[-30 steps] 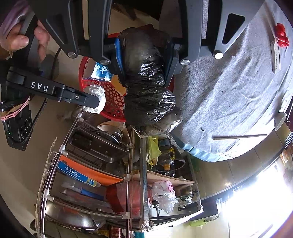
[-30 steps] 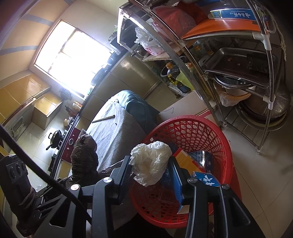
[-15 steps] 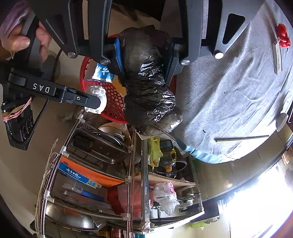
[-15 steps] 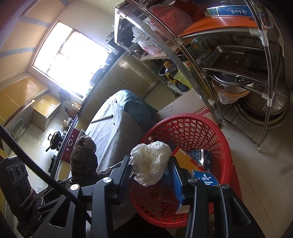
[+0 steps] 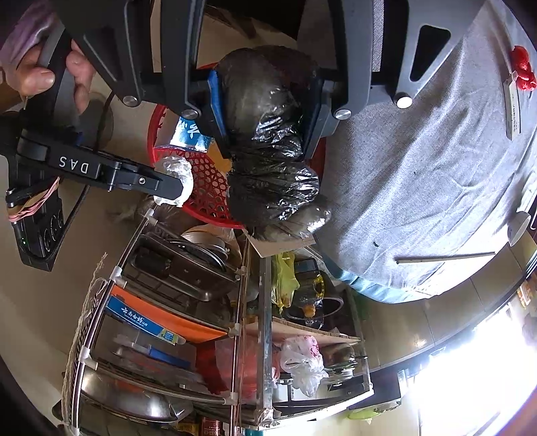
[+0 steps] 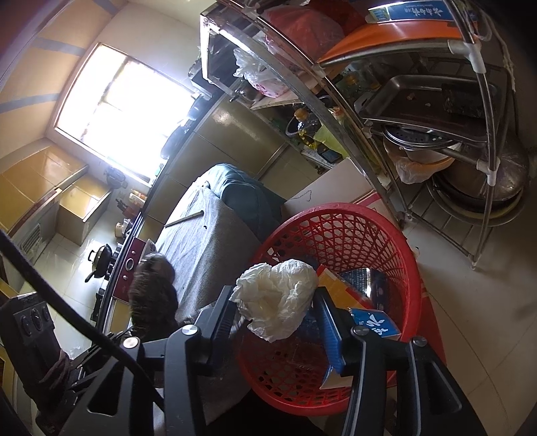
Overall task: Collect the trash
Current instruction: 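Open both tools to drop the bag and tissue into the basket, then move both open tools back over the table toward the red bag and white box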
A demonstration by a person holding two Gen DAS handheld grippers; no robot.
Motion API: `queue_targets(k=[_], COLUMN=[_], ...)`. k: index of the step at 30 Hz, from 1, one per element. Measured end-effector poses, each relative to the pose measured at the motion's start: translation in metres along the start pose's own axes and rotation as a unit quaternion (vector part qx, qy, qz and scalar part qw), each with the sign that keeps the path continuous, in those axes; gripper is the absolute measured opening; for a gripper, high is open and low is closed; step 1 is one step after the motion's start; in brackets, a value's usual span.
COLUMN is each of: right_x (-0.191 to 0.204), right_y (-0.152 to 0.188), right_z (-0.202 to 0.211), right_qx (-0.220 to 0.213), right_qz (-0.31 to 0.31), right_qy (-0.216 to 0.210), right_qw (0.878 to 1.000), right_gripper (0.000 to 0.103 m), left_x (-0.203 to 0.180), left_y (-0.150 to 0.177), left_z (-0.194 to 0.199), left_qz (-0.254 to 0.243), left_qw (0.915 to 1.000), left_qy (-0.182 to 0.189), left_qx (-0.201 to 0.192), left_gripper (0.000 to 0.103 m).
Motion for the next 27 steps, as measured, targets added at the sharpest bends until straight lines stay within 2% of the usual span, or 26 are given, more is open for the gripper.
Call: queue_targets(k=[14, 19, 27], right_x=[0.0, -0.001, -0.003], right_y=[0.0, 0.001, 0.001], right_z=[0.0, -0.001, -0.001], right_qx=[-0.001, 0.002, -0.005], right_qz=[-0.003, -0.006, -0.01], right_qy=[0.001, 0.001, 0.011], right_qw=[1.0, 1.0, 1.0], right_gripper=[0.053, 0.064, 0.066], left_x=[0.002, 0.005, 0.017], left_y=[0.001, 0.004, 0.011], left_z=[0.0, 0.0, 0.003], left_qz=[0.002, 0.007, 0.023], left_qw=[1.0, 1.0, 0.9997], left_qy=[-0.002, -0.003, -0.008], left_qx=[-0.001, 0.003, 0.008], left_gripper=[0.041, 0.042, 0.042])
Point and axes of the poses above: each gripper's, at about its wrist camera, not at the fingertips, and z roughly against the way its jaws point, x to its left, y to its underside, the point moved 3 cm from there along -z, roughly the way its jaws point, and after that the axes turned 2 degrees about -x, right-handed, at the moved point
